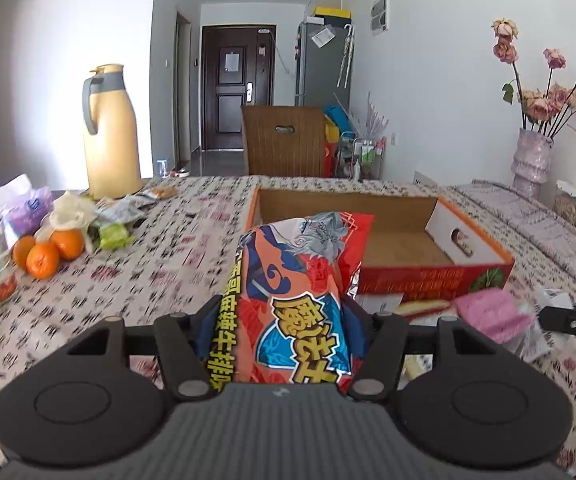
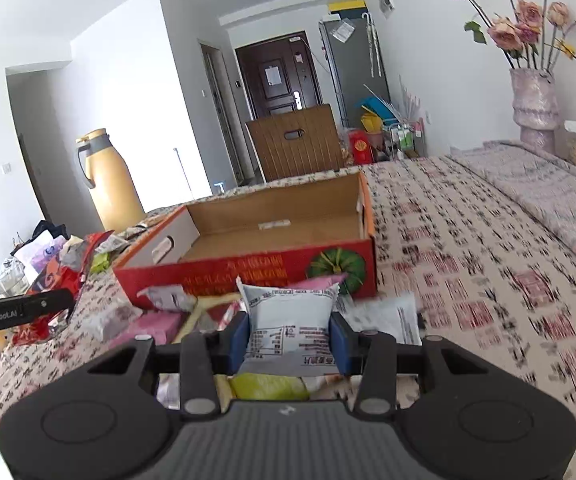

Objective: Organize snacks
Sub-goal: 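Carry both packets over the cardboard box and release them inside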

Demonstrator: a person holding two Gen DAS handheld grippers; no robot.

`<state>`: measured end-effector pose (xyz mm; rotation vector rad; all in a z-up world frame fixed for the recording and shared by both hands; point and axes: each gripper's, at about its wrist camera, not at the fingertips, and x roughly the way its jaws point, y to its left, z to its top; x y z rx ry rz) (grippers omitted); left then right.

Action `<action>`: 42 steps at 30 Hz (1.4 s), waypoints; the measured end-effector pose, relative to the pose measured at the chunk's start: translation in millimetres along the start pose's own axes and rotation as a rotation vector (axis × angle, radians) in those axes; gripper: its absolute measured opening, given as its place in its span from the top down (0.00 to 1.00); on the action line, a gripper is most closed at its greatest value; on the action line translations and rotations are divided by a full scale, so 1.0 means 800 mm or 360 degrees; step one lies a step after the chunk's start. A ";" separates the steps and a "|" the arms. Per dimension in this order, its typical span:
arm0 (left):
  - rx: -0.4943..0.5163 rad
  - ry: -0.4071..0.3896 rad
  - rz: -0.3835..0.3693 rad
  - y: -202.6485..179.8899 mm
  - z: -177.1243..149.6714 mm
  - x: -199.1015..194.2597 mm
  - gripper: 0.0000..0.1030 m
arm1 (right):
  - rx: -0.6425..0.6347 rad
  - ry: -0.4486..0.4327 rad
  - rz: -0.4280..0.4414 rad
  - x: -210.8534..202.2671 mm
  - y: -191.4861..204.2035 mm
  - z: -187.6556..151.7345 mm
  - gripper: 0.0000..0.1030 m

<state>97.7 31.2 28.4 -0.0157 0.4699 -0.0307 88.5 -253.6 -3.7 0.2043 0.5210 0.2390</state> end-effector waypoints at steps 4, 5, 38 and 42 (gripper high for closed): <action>0.0020 -0.0015 -0.0013 -0.011 0.017 0.021 0.40 | -0.0031 -0.0036 0.0018 0.020 0.006 0.019 0.59; 0.0023 -0.0016 -0.0014 -0.013 0.021 0.027 0.40 | -0.0032 -0.0046 0.0023 0.027 0.007 0.026 0.59; -0.0063 0.0071 0.0022 -0.014 0.079 0.194 0.18 | -0.0131 0.0016 -0.0141 0.210 0.014 0.099 0.51; -0.0098 -0.0032 0.0049 -0.012 0.080 0.178 0.00 | -0.0105 -0.0012 -0.0171 0.205 0.011 0.099 0.24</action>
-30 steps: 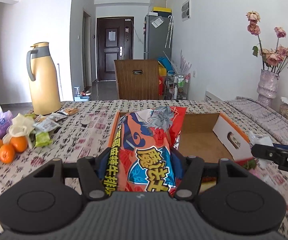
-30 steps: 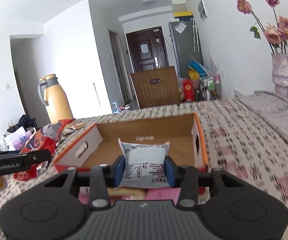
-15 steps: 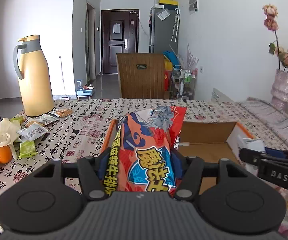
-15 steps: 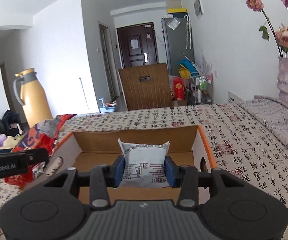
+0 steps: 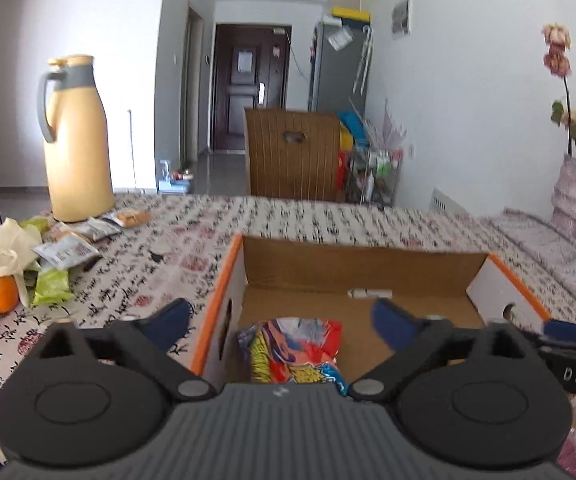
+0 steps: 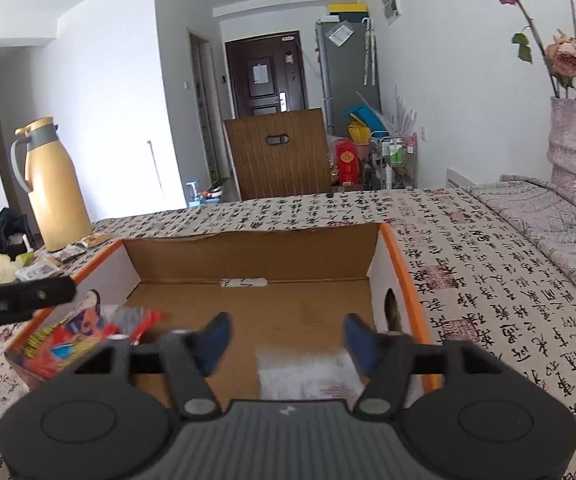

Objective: Organize snacks
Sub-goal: 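Carry both packets over the cardboard box and release them inside, then withdraw both tools from the box back toward the snack pile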

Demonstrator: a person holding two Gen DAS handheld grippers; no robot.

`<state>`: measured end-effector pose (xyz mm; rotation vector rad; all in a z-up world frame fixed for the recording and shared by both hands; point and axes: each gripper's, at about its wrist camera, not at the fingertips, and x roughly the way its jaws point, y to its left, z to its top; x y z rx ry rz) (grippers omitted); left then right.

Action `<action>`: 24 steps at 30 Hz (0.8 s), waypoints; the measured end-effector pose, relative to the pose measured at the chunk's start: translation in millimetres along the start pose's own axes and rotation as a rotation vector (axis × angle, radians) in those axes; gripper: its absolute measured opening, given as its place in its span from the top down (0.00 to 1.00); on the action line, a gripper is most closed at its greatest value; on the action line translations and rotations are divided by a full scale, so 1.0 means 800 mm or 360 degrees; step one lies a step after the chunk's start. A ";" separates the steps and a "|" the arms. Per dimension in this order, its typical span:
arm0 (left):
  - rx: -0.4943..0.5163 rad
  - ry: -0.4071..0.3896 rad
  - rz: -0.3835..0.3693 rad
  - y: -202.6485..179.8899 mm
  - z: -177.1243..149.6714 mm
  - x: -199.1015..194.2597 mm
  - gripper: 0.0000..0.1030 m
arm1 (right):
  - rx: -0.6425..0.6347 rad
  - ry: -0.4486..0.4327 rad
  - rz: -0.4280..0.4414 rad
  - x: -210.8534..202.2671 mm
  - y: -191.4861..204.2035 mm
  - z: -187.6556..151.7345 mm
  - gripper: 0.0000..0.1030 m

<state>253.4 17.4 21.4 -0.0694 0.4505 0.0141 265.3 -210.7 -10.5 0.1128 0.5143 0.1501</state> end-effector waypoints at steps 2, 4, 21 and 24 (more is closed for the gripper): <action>-0.0010 -0.0018 0.0004 0.001 0.001 -0.004 0.00 | 0.0015 -0.0029 -0.0019 -0.005 -0.002 -0.001 0.01; -0.0018 -0.0014 0.0012 0.002 0.002 -0.003 0.00 | 0.0035 -0.0046 -0.0018 -0.008 -0.004 0.000 0.00; -0.0010 -0.0043 -0.0006 -0.001 0.010 -0.023 0.00 | 0.0039 -0.0105 0.0004 -0.031 -0.001 0.013 0.00; -0.0001 -0.0056 -0.0005 -0.003 0.013 -0.032 0.00 | 0.0017 -0.0118 0.0011 -0.042 0.005 0.015 0.00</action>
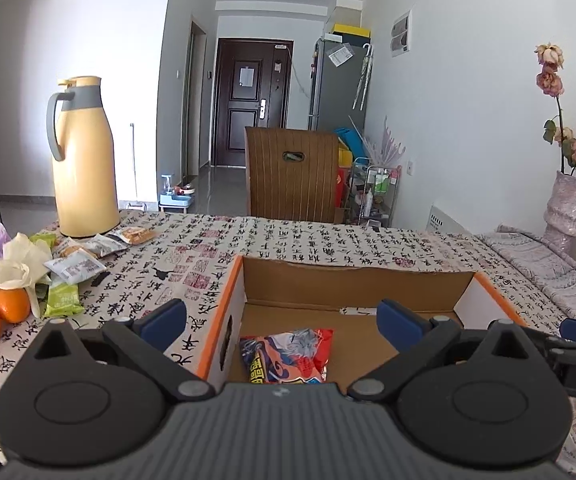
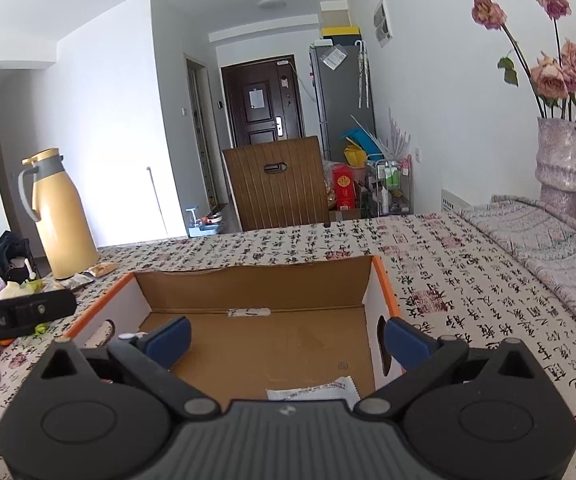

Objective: Organize snacks
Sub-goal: 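Withdraw both tools from the box back toward the snack pile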

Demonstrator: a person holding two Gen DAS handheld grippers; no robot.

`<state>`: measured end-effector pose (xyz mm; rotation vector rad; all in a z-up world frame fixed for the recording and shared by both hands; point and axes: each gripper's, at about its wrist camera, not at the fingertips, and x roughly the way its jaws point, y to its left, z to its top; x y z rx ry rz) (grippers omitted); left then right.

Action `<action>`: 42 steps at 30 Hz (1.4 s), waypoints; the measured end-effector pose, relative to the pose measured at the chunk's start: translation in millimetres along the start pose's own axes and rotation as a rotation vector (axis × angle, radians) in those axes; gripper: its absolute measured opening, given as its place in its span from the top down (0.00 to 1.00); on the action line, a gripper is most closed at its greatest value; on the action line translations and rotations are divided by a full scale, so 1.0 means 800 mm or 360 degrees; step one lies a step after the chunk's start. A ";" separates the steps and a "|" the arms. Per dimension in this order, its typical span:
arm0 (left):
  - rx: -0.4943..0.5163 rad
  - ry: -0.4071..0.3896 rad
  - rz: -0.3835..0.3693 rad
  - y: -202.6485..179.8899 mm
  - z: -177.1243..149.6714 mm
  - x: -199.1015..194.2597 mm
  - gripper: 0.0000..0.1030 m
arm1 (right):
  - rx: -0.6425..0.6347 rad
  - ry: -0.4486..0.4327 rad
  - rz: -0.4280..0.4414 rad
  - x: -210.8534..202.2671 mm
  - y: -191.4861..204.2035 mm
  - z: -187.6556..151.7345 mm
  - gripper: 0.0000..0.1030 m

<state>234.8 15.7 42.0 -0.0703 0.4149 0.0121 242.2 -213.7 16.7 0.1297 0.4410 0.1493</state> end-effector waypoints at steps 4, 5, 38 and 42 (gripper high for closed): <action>0.0012 -0.0022 0.0010 -0.001 0.001 -0.019 0.00 | -0.0020 -0.0006 0.0007 -0.018 0.007 -0.001 0.00; 0.0012 -0.0028 0.0011 0.000 0.001 -0.026 0.00 | -0.0024 -0.0009 0.0007 -0.024 0.007 -0.002 0.00; -0.0013 0.0103 0.0049 0.036 -0.112 -0.166 0.00 | -0.0111 0.0150 0.0129 -0.166 0.035 -0.113 0.00; -0.0013 0.0109 0.0044 0.039 -0.114 -0.164 0.00 | -0.0141 0.0188 0.0157 -0.156 0.050 -0.116 0.02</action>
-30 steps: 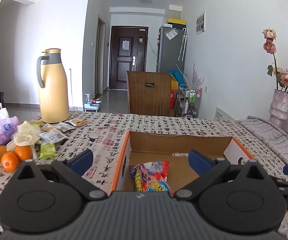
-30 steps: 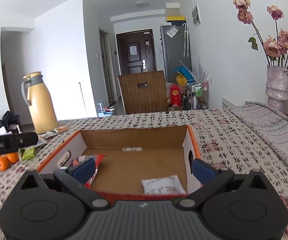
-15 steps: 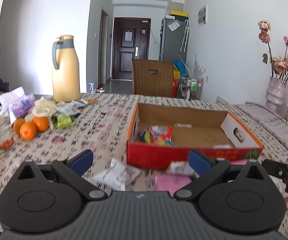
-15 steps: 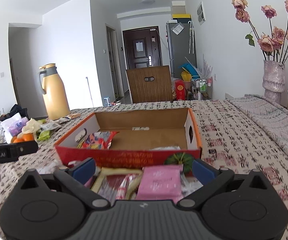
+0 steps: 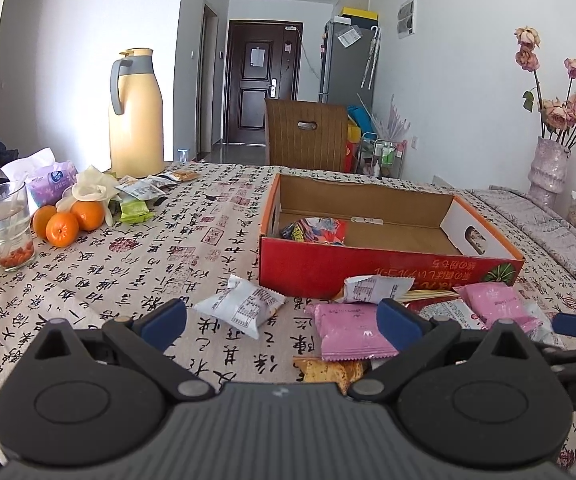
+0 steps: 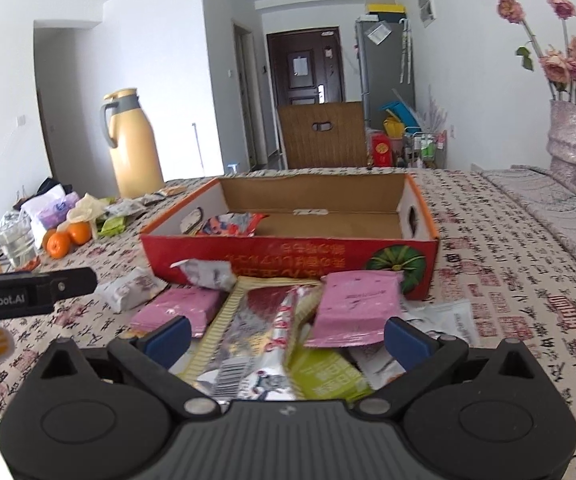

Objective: Organize snacks
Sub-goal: 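Withdraw both tools from the box back toward the snack pile, then grasp the striped wafer pack with the right gripper while the left gripper grasps the oat cracker packet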

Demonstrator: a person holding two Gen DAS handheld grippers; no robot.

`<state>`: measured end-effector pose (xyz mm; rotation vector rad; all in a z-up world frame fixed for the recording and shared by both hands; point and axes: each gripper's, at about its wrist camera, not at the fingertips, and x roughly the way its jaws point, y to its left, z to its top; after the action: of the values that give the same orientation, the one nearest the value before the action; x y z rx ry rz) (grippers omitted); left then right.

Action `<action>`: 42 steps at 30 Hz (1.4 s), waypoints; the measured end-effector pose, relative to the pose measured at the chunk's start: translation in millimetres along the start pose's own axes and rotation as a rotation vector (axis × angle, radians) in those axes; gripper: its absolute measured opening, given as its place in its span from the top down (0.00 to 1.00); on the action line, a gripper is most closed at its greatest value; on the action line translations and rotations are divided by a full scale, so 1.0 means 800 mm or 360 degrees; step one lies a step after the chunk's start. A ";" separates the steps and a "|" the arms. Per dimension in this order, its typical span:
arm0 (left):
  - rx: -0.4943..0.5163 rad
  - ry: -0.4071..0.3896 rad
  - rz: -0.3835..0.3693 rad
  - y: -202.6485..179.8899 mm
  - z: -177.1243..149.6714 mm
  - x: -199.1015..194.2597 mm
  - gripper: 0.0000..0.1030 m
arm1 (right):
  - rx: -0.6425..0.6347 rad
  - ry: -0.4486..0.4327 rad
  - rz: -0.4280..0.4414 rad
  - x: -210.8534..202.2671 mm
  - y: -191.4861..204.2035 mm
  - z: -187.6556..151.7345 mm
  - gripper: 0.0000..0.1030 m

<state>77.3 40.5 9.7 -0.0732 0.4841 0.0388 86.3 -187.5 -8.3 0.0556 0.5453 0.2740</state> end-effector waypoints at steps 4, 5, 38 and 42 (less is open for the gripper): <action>-0.0007 0.0012 0.0001 0.002 -0.002 0.003 0.00 | -0.0016 0.0072 0.0011 0.023 0.014 0.003 0.12; -0.0009 0.0015 0.0000 0.003 -0.002 0.004 0.00 | -0.0022 0.0094 0.0019 0.029 0.018 0.004 0.15; -0.0009 0.0183 -0.0030 0.006 -0.016 0.032 0.00 | -0.0029 -0.0014 -0.0022 0.032 0.018 0.007 0.65; 0.0029 0.0281 -0.0040 -0.006 -0.024 0.044 0.00 | -0.0011 -0.0080 -0.0043 0.016 0.004 0.008 0.65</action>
<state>100.3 34.6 -23.4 -0.0654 0.6601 0.0031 99.6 -180.6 -9.0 0.0483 0.4950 0.2472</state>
